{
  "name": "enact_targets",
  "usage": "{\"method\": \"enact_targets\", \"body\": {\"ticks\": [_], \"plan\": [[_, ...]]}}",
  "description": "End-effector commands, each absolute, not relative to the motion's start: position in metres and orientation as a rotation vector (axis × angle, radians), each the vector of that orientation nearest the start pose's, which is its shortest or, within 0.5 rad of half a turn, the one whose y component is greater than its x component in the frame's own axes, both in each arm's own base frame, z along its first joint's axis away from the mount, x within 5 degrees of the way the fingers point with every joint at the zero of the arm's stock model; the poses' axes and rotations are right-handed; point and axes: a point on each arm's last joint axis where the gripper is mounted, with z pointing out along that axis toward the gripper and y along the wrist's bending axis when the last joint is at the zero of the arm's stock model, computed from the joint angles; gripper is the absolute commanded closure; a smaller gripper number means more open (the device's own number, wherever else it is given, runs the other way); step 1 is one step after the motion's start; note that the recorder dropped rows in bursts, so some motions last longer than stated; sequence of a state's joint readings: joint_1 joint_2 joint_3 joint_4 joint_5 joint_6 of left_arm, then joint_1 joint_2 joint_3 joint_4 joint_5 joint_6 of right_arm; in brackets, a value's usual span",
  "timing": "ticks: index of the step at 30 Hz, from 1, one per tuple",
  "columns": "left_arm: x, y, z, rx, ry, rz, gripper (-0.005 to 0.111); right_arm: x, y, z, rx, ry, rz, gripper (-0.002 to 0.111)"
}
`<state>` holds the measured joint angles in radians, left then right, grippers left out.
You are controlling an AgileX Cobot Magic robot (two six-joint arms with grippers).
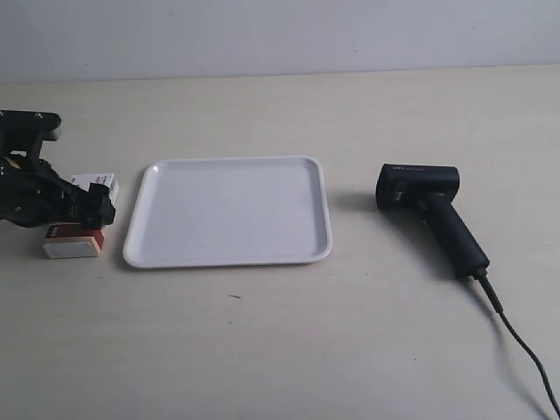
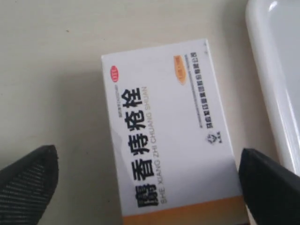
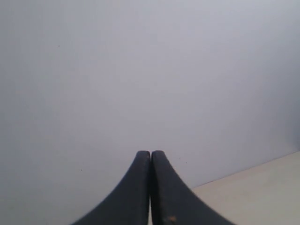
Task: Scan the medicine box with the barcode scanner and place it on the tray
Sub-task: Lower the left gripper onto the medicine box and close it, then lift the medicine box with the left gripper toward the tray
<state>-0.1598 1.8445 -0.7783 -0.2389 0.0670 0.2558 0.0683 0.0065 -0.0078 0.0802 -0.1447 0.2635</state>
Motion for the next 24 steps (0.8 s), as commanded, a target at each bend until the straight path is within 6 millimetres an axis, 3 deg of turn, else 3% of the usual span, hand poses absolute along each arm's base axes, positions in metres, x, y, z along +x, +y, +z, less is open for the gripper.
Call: {"method": "enact_targets", "body": {"ticks": [1, 3, 7, 9, 13, 17, 24], "plan": [[0.316, -0.054, 0.103, 0.268, 2.601, -0.058, 0.002, 0.054, 0.003, 0.229, 0.184, 1.327, 0.335, 0.108], [0.316, -0.054, 0.099, 0.277, 2.612, -0.055, 0.011, 0.054, 0.003, 0.229, 0.184, 1.327, 0.335, 0.108], [0.316, -0.054, 0.098, 0.275, 2.615, -0.055, 0.08, 0.054, 0.003, 0.229, 0.184, 1.327, 0.335, 0.108], [0.321, -0.055, 0.106, 0.281, 2.606, -0.065, 0.106, 0.053, 0.003, 0.229, 0.184, 1.324, 0.336, 0.108], [0.332, -0.061, 0.142, 0.362, 2.612, -0.106, 0.107, 0.06, 0.004, 0.241, 0.157, 1.395, 0.298, 0.108], [0.337, -0.075, 0.178, 0.53, 2.547, -0.153, 0.107, 0.087, 0.006, 0.243, 0.177, 1.591, 0.279, 0.108], [0.327, -0.144, 0.197, 1.041, 2.236, -0.253, 0.107, 0.163, 0.022, 0.219, 0.173, 2.058, 0.272, 0.108]]}}
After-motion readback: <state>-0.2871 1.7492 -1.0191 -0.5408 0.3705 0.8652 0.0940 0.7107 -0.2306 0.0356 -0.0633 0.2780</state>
